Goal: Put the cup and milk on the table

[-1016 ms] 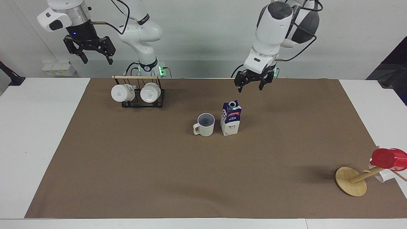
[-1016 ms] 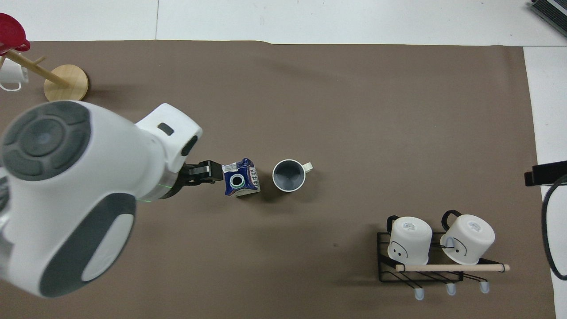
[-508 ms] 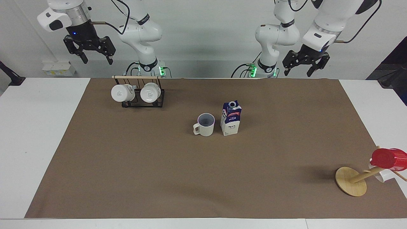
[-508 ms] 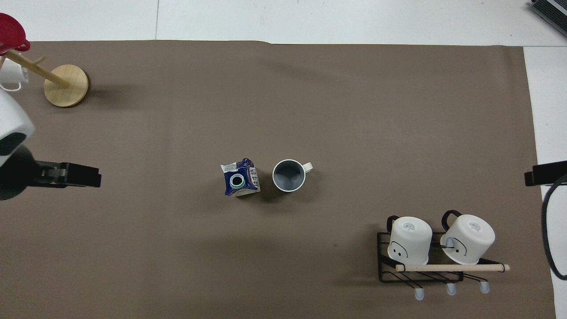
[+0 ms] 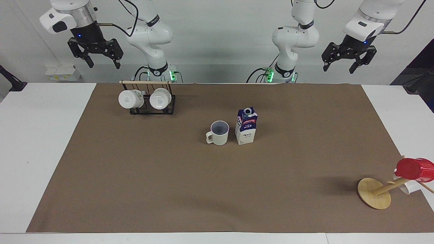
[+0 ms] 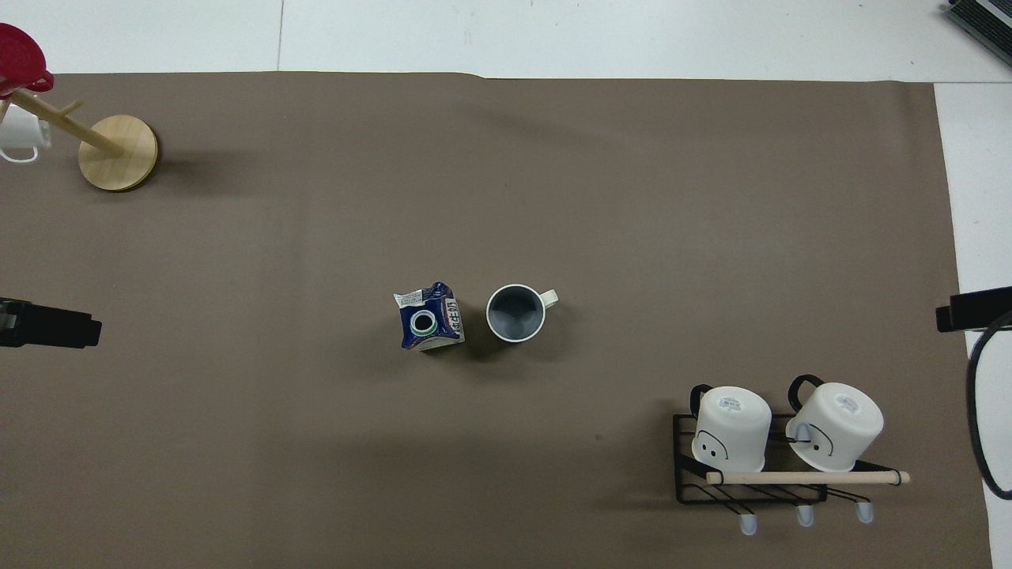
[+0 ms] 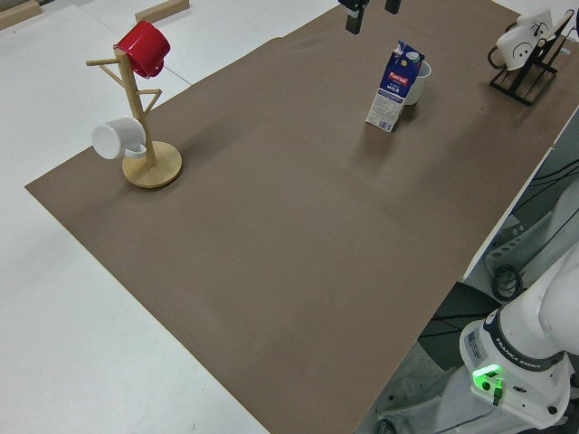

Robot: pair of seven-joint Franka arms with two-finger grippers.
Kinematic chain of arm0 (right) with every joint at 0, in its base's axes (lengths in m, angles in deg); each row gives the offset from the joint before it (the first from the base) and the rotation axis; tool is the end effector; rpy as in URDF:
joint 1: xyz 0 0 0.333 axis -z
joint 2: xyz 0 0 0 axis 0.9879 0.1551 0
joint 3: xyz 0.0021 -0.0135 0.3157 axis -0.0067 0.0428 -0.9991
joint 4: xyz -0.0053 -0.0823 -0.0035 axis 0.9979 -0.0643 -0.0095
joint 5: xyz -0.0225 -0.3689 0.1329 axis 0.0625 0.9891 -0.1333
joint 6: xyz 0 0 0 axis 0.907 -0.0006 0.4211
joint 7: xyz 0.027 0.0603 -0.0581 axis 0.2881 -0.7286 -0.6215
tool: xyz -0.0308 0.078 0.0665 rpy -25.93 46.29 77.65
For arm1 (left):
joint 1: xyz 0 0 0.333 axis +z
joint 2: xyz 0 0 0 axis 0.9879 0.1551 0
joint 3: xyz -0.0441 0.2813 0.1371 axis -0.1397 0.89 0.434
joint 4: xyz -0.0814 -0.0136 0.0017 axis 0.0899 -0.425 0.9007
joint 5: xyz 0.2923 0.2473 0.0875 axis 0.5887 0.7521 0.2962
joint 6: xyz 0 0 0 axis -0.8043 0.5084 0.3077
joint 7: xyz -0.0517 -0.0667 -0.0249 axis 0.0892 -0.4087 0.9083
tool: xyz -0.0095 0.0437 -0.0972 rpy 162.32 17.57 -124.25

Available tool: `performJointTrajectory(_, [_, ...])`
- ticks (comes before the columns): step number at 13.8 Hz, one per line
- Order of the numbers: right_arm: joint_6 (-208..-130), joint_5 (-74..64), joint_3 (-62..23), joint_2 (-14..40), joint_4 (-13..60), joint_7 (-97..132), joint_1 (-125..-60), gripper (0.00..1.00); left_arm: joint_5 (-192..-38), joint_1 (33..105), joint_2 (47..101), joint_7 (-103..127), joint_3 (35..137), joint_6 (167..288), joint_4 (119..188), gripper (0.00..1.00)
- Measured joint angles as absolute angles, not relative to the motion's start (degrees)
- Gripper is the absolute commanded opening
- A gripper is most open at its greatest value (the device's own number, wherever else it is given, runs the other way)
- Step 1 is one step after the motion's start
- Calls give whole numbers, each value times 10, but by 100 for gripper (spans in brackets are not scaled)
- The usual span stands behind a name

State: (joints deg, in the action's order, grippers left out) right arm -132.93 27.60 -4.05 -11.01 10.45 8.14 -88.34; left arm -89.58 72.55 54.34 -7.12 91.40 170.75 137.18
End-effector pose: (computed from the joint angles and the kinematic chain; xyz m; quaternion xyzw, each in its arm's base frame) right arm 0.4902 -0.0221 0.6849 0.9996 -0.0278 -0.0061 0.0055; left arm 0.4809 -0.0469 0.6784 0.9965 -0.0824 -0.0123 0.0057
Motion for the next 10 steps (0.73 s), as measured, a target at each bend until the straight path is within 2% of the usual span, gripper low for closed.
performJointTrajectory(10, [-1329, 276, -41, -110, 104, 81, -883, 100, -895, 739, 543, -74, 915, 1699, 1369, 100])
